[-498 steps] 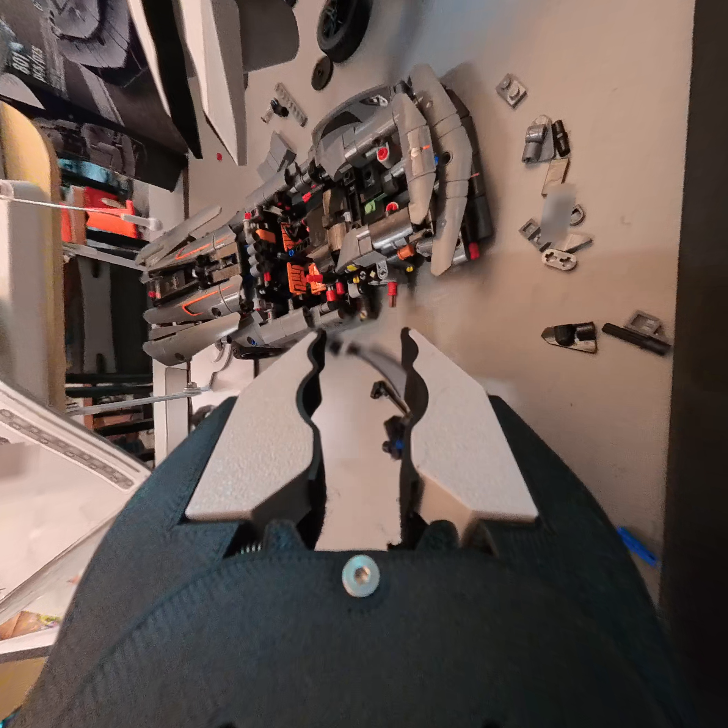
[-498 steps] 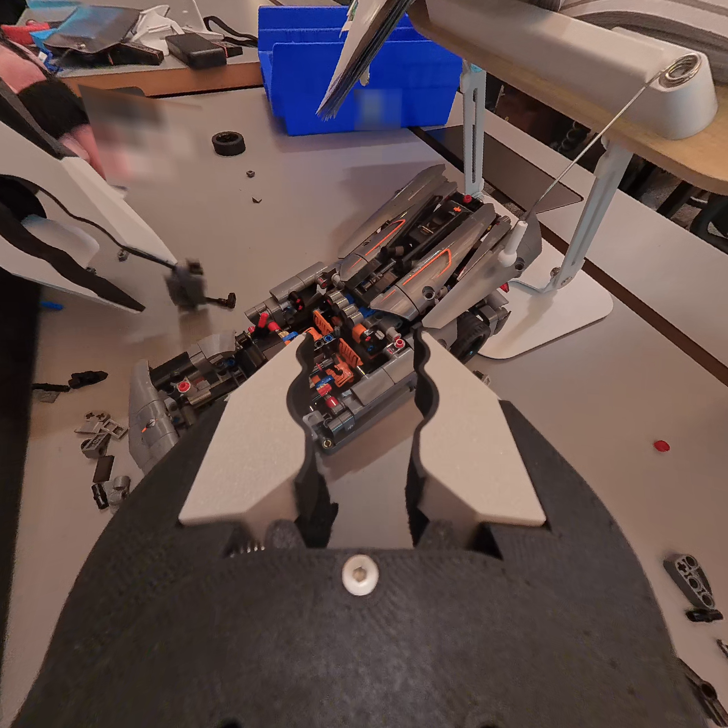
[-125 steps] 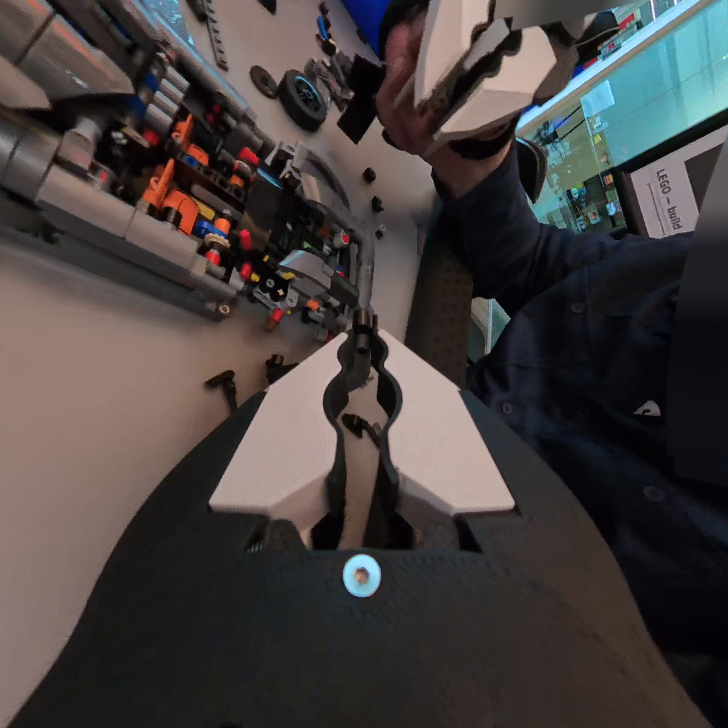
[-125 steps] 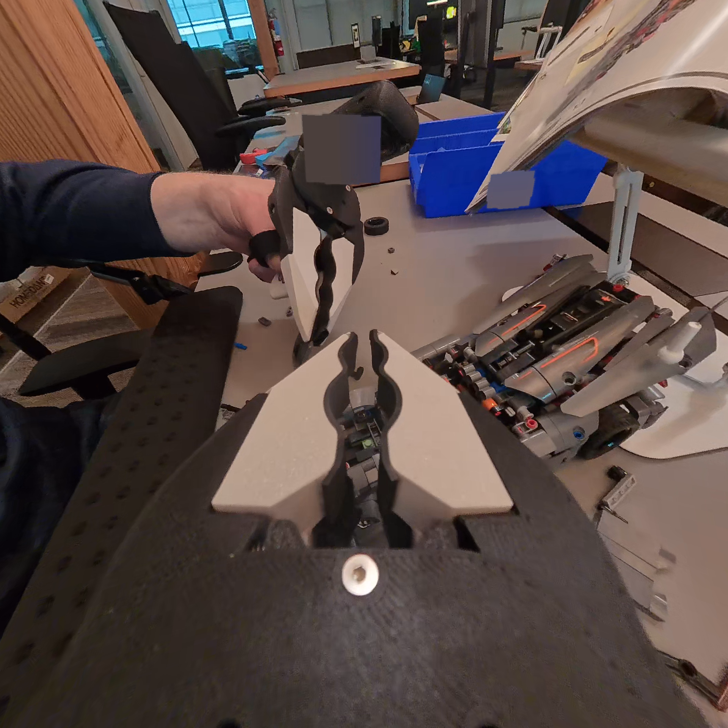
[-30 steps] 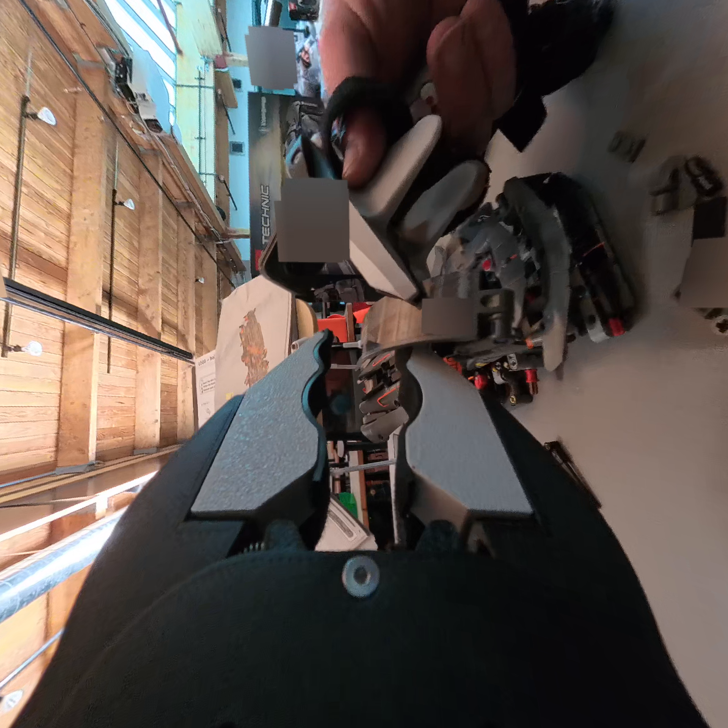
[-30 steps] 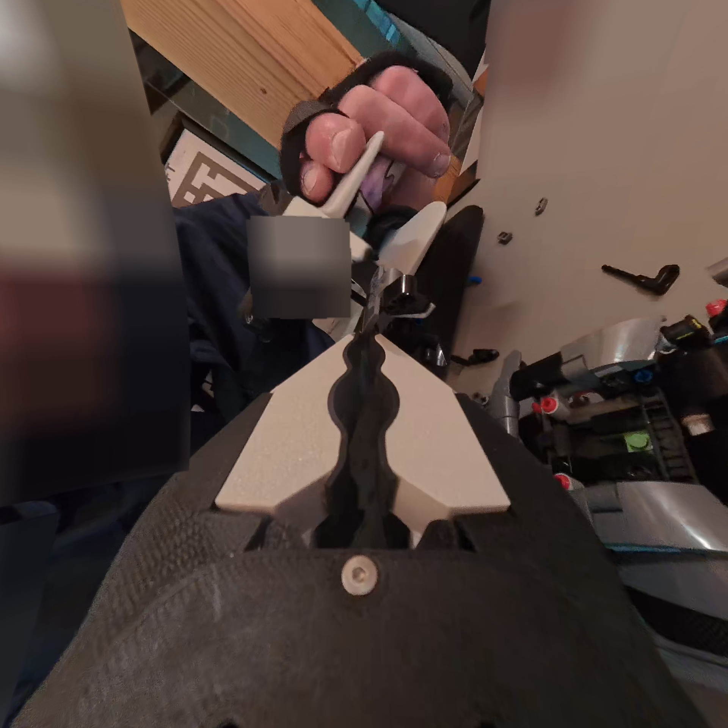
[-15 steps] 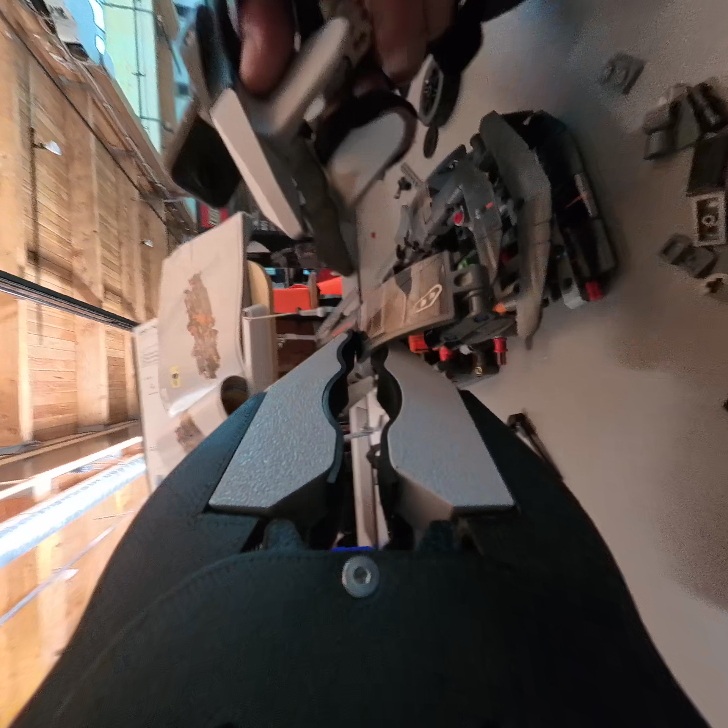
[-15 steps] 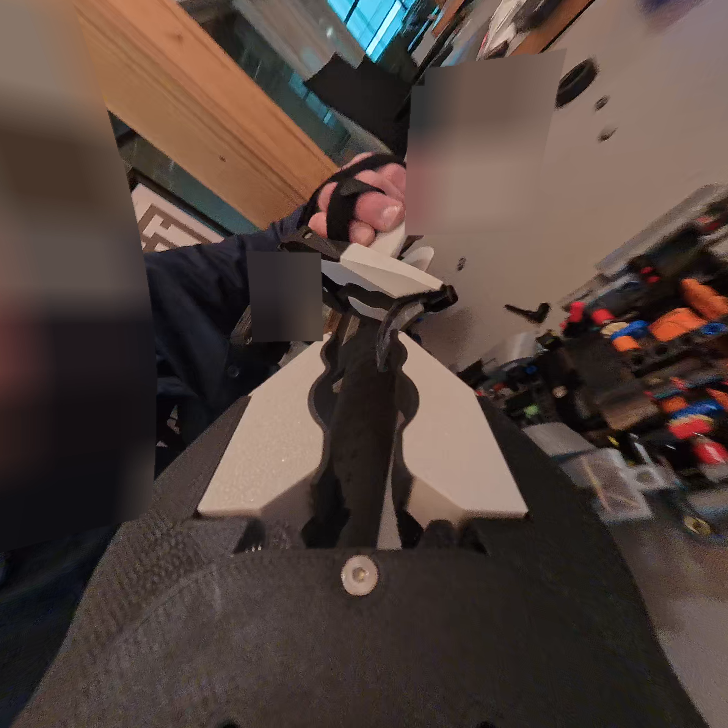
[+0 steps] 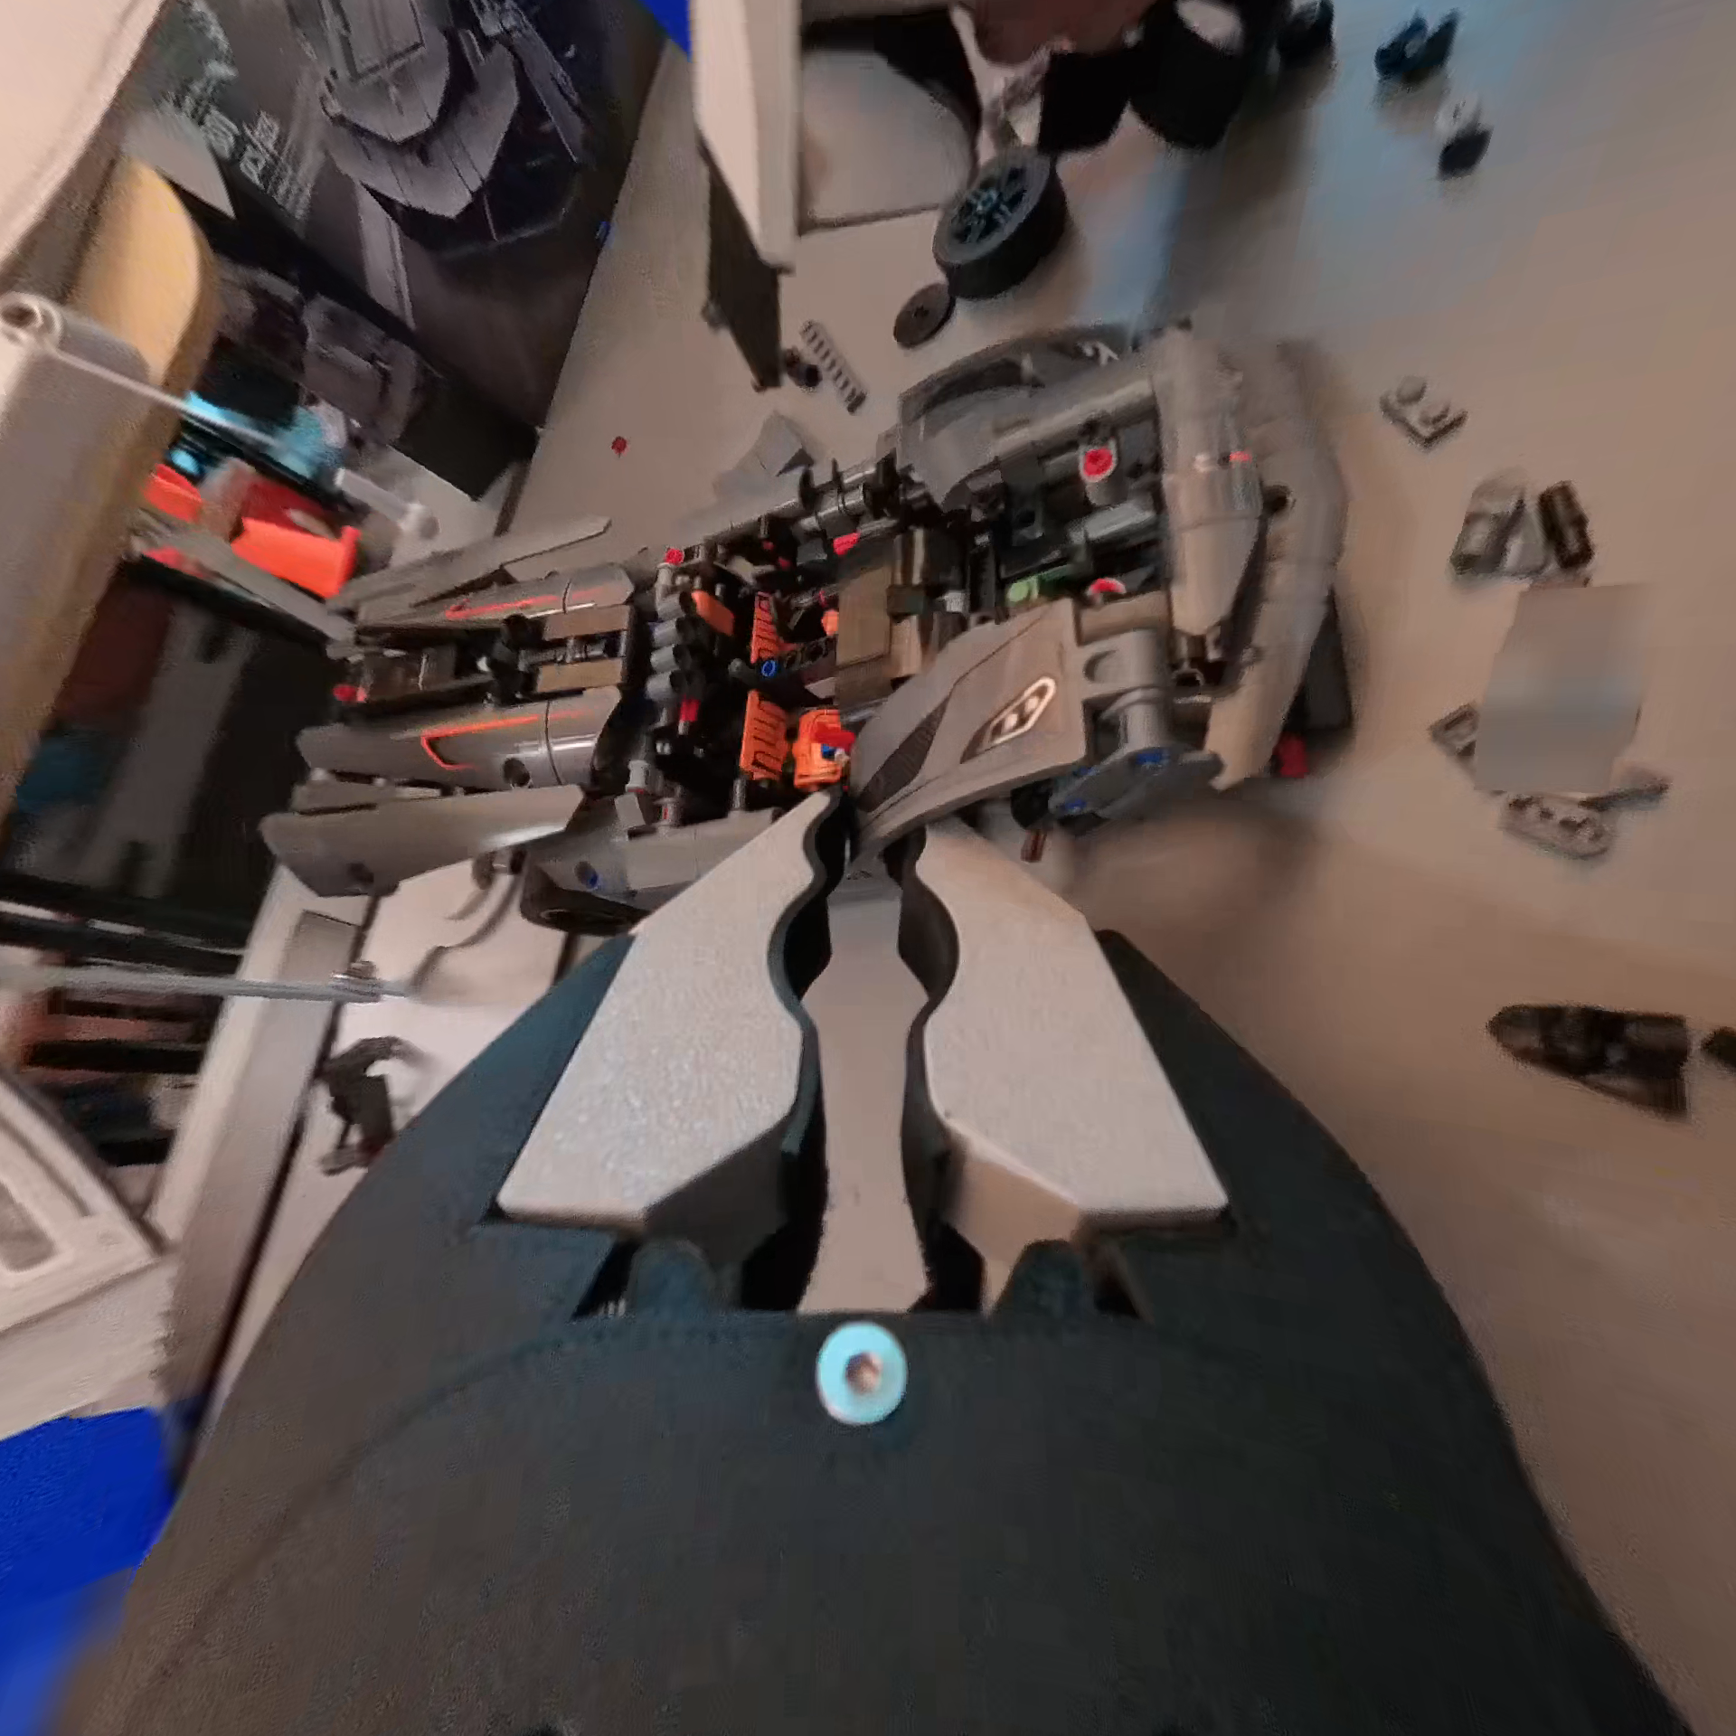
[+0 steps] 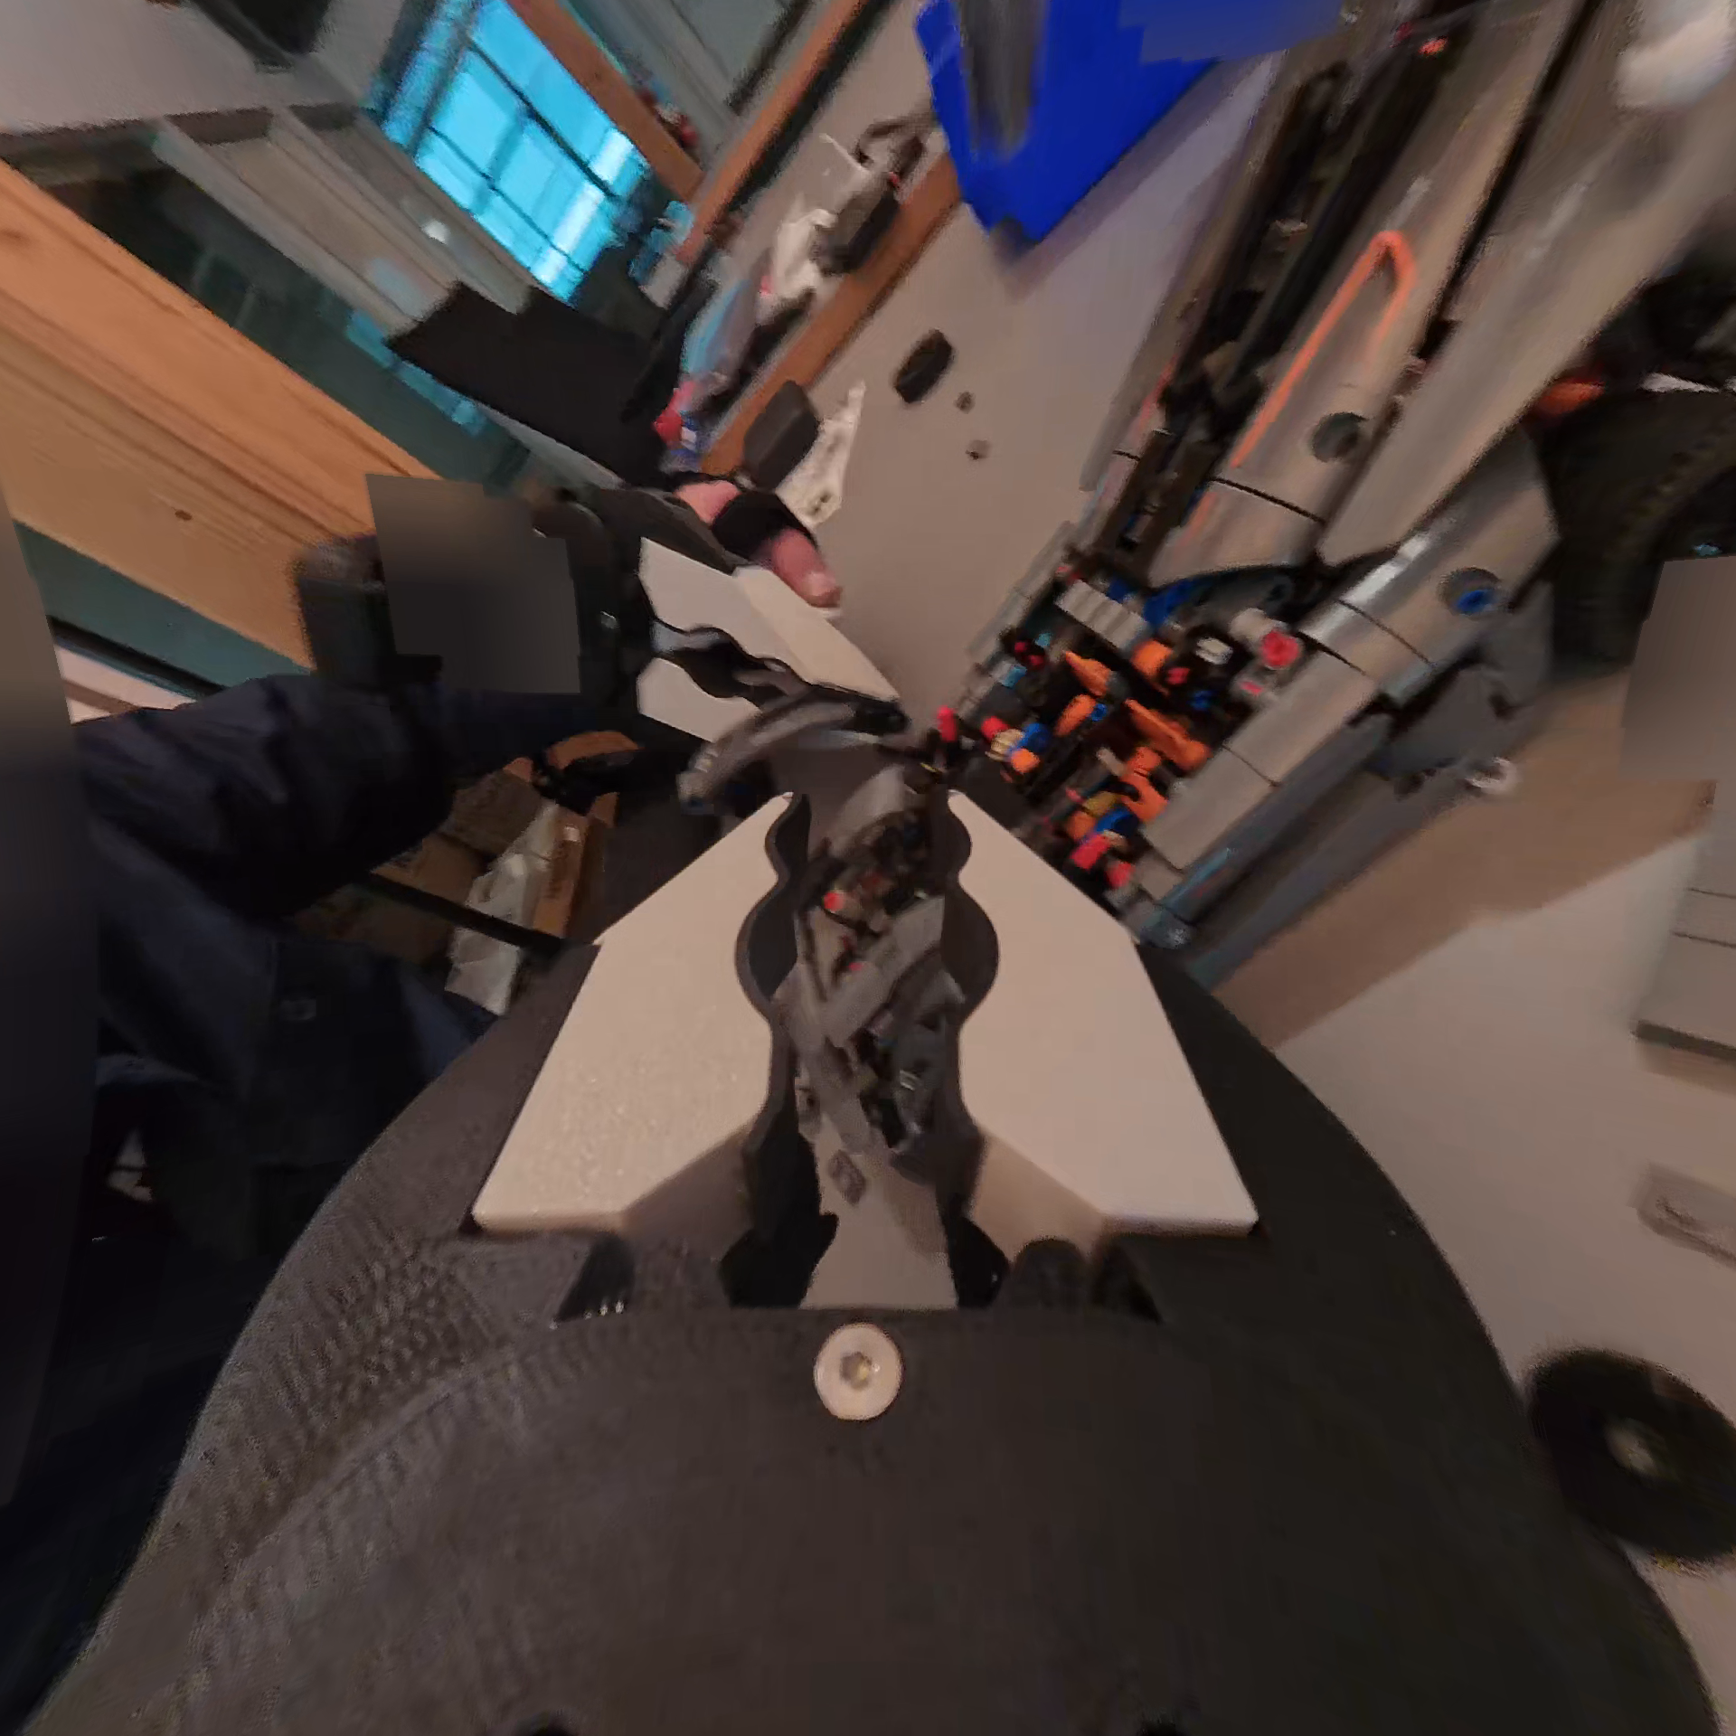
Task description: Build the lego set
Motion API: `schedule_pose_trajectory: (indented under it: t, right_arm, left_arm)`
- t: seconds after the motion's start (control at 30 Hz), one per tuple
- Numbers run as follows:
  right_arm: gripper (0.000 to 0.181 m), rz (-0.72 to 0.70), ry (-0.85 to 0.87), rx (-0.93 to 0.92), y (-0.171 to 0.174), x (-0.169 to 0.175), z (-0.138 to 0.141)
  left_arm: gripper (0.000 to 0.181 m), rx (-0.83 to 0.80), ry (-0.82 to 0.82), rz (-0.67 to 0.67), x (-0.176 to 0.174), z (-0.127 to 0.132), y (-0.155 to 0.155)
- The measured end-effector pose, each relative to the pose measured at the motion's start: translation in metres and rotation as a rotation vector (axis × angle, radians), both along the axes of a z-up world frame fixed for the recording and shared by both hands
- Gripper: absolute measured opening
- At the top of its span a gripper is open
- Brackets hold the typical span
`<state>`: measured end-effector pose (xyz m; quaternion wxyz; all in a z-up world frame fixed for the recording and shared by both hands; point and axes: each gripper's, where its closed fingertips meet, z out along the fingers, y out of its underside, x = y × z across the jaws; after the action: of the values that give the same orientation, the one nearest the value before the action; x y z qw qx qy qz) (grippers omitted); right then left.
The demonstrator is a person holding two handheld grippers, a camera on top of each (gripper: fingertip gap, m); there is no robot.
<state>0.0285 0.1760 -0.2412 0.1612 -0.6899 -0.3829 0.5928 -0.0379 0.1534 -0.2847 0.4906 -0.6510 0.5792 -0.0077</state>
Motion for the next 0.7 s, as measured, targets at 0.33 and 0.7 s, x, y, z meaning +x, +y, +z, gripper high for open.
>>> schedule_pose_trajectory:
  t: [0.33,0.7]
  right_arm:
    - [0.021,-0.075,-0.186,0.027,0.017,0.008,-0.038]
    - [0.022,-0.091,-0.232,-0.031,0.023,0.018,-0.050]
  left_arm:
    - [0.004,-0.174,-0.054,0.010,0.003,-0.020,0.002]
    - [0.004,-0.186,-0.081,0.020,0.002,-0.020,0.005]
